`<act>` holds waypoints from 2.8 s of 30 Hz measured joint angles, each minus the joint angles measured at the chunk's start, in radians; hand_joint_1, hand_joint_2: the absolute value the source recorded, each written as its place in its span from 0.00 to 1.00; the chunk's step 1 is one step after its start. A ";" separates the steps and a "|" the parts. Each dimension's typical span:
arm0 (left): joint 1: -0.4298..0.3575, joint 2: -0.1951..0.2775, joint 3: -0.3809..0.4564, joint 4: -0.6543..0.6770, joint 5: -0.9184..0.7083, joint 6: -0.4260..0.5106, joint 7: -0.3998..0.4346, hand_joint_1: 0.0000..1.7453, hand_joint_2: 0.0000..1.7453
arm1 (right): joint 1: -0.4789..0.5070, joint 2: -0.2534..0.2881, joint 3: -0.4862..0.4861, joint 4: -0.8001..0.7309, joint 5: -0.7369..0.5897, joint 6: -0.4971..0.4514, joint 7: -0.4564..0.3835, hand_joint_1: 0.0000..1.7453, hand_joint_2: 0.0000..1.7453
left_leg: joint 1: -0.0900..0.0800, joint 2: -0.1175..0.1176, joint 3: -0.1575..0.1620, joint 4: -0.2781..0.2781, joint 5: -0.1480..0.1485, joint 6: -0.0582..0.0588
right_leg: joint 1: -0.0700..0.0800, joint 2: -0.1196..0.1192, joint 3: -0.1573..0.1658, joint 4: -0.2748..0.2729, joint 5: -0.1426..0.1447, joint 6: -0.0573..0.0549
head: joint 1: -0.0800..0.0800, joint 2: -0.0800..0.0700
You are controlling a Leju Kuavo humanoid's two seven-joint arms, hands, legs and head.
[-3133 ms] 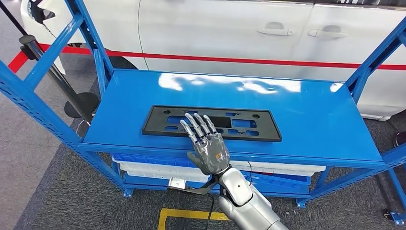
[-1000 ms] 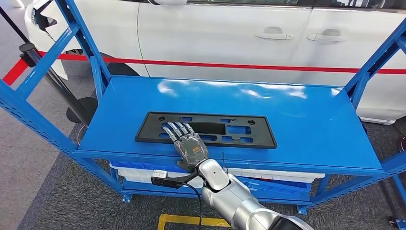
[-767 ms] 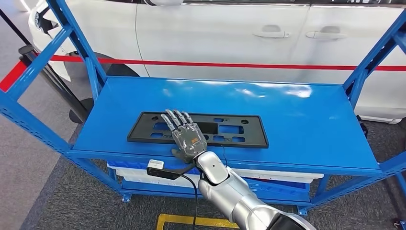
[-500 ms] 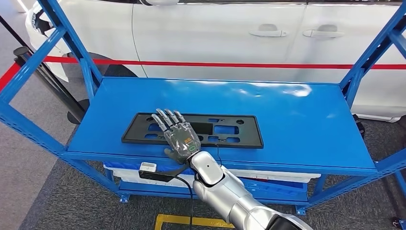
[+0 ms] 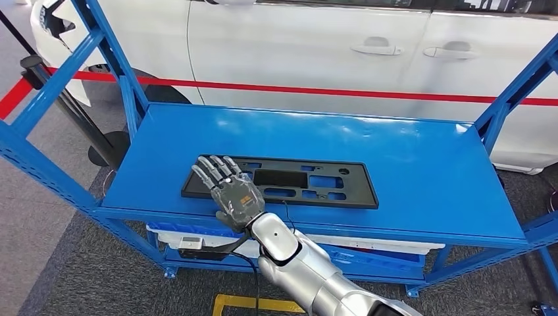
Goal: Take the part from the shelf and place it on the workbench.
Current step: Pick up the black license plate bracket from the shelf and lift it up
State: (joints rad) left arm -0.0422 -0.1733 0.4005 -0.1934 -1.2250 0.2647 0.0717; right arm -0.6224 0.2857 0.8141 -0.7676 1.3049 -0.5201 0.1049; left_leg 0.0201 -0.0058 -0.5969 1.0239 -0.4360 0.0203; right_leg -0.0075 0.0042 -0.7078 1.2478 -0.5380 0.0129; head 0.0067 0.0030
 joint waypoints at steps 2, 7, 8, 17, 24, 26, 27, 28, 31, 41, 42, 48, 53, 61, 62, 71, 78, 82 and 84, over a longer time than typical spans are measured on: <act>-0.001 0.000 -0.001 0.000 -0.014 -0.006 -0.001 0.00 0.00 | -0.029 0.001 0.000 0.058 0.010 0.004 0.023 0.00 1.00 | -0.002 -0.002 0.002 0.002 -0.004 -0.006 | 0.002 0.000 0.060 -0.137 0.068 -0.008 | 0.000 0.000; -0.003 -0.001 -0.002 0.000 -0.038 -0.011 -0.004 0.00 0.00 | -0.105 0.004 -0.001 0.204 0.048 0.066 0.118 0.00 1.00 | -0.005 -0.001 0.002 0.005 -0.010 -0.031 | 0.006 0.001 0.096 -0.222 0.091 -0.029 | -0.001 0.000; -0.004 -0.001 -0.002 0.000 -0.040 -0.011 -0.005 0.00 0.00 | -0.119 0.004 -0.002 0.228 0.053 0.079 0.135 0.00 1.00 | -0.004 0.000 -0.003 0.020 -0.021 -0.037 | 0.004 0.001 0.098 -0.225 0.093 -0.035 | -0.003 0.000; -0.005 0.000 0.001 0.000 -0.042 -0.007 -0.007 0.00 0.00 | -0.183 -0.025 -0.046 0.352 0.071 0.114 0.247 0.00 1.00 | -0.002 0.001 -0.031 0.092 -0.025 -0.042 | 0.004 0.001 0.119 -0.226 0.083 -0.041 | -0.011 0.000; -0.004 0.000 0.002 0.000 -0.042 -0.007 -0.006 0.00 0.00 | -0.200 -0.055 -0.079 0.378 0.071 0.114 0.254 0.00 1.00 | -0.003 0.003 0.023 -0.016 0.002 -0.001 | 0.005 0.002 0.111 -0.192 0.054 -0.004 | -0.007 0.000; -0.005 0.000 0.003 0.000 -0.040 -0.006 -0.007 0.00 0.00 | -0.199 -0.064 -0.085 0.384 0.073 0.114 0.272 0.00 1.00 | -0.002 0.005 0.021 -0.019 0.006 0.007 | 0.003 0.001 0.057 -0.078 -0.010 0.003 | -0.004 0.000; -0.005 0.000 0.004 0.000 -0.038 -0.004 -0.007 0.00 0.00 | -0.198 -0.071 -0.090 0.387 0.073 0.112 0.290 0.00 1.00 | -0.002 0.006 0.019 -0.019 0.007 0.008 | 0.002 0.001 0.024 -0.012 -0.039 0.005 | -0.003 0.000; -0.004 0.000 0.006 0.000 -0.036 -0.002 -0.007 0.00 0.00 | -0.195 -0.080 -0.097 0.389 0.072 0.106 0.309 0.00 1.00 | -0.003 0.006 0.018 -0.019 0.007 0.009 | 0.001 0.001 0.001 0.034 -0.052 0.007 | -0.003 0.000; -0.003 0.000 0.011 0.000 -0.036 0.002 -0.002 0.00 0.00 | -0.192 -0.121 -0.133 0.394 0.054 0.080 0.339 0.00 1.00 | -0.003 0.002 0.021 -0.018 0.007 0.008 | -0.003 0.000 0.044 -0.044 0.014 0.005 | -0.003 0.000; -0.004 -0.003 0.026 0.000 -0.052 0.015 -0.029 0.00 0.00 | -0.191 -0.184 -0.248 0.396 0.046 0.004 0.271 1.00 1.00 | -0.008 -0.001 0.021 -0.006 -0.011 -0.016 | 0.004 0.007 0.145 -0.247 0.083 -0.025 | -0.012 0.000; -0.005 -0.003 0.027 0.000 -0.052 0.016 -0.031 0.00 0.00 | -0.189 -0.184 -0.256 0.396 0.044 -0.004 0.258 1.00 1.00 | -0.008 -0.001 0.023 -0.013 -0.006 -0.012 | 0.007 0.009 0.144 -0.242 0.079 -0.024 | -0.015 0.000; -0.005 -0.002 0.033 0.000 -0.057 0.029 -0.033 0.00 0.00 | -0.185 -0.181 -0.294 0.389 0.038 -0.037 0.213 1.00 1.00 | -0.006 -0.002 0.023 -0.018 0.004 -0.023 | 0.008 0.008 0.136 -0.235 0.077 -0.029 | -0.015 0.000; -0.006 -0.002 0.035 0.000 -0.064 0.030 -0.035 0.00 0.00 | -0.185 -0.182 -0.315 0.380 0.033 -0.046 0.193 0.03 1.00 | -0.007 -0.002 0.021 -0.019 0.003 -0.026 | 0.008 0.008 0.133 -0.235 0.075 -0.030 | -0.015 0.000; -0.008 -0.002 0.035 0.000 -0.077 0.029 -0.042 0.00 0.00 | -0.165 -0.180 -0.320 0.379 0.050 -0.053 0.184 1.00 1.00 | -0.008 -0.002 0.020 -0.019 0.002 -0.027 | 0.006 0.008 0.132 -0.235 0.075 -0.029 | -0.015 0.000; -0.009 -0.002 0.035 0.000 -0.078 0.029 -0.042 0.00 0.00 | -0.162 -0.180 -0.321 0.379 0.049 -0.054 0.180 1.00 1.00 | -0.009 -0.002 0.020 -0.019 0.002 -0.027 | 0.006 0.009 0.132 -0.235 0.075 -0.029 | -0.015 0.000; -0.010 -0.003 0.035 0.000 -0.085 0.029 -0.043 0.00 0.00 | -0.155 -0.179 -0.342 0.378 0.026 -0.075 0.135 1.00 1.00 | -0.009 -0.002 0.020 -0.018 0.002 -0.027 | 0.005 0.008 0.132 -0.235 0.075 -0.029 | -0.015 0.000; -0.009 -0.002 0.049 0.000 -0.084 0.029 -0.040 0.00 0.00 | -0.185 -0.179 -0.424 0.285 -0.159 -0.078 -0.027 1.00 1.00 | -0.009 -0.003 0.016 -0.018 0.003 -0.026 | 0.005 0.008 0.130 -0.235 0.076 -0.028 | -0.015 0.000; -0.009 -0.002 0.065 0.000 -0.076 0.030 -0.041 0.00 0.00 | -0.241 -0.176 -0.468 0.182 -0.344 0.034 -0.102 1.00 1.00 | -0.009 -0.003 0.016 -0.018 0.003 -0.026 | 0.005 0.008 0.129 -0.235 0.076 -0.028 | -0.015 0.000; -0.009 -0.002 0.075 0.000 -0.071 0.031 -0.043 0.00 0.00 | -0.264 -0.171 -0.483 0.135 -0.473 0.095 -0.143 1.00 1.00 | -0.009 -0.003 0.015 -0.018 0.003 -0.026 | 0.005 0.008 0.129 -0.235 0.076 -0.028 | -0.015 0.000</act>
State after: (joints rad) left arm -0.0512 -0.1755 0.4757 -0.1934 -1.2964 0.2959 0.0290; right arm -0.8861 0.1151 0.3308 -0.6322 0.8316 -0.4248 -0.0385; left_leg 0.0107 -0.0083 -0.5815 1.0062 -0.4331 -0.0061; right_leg -0.0030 0.0123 -0.5790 1.0128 -0.4623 -0.0149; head -0.0082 0.0029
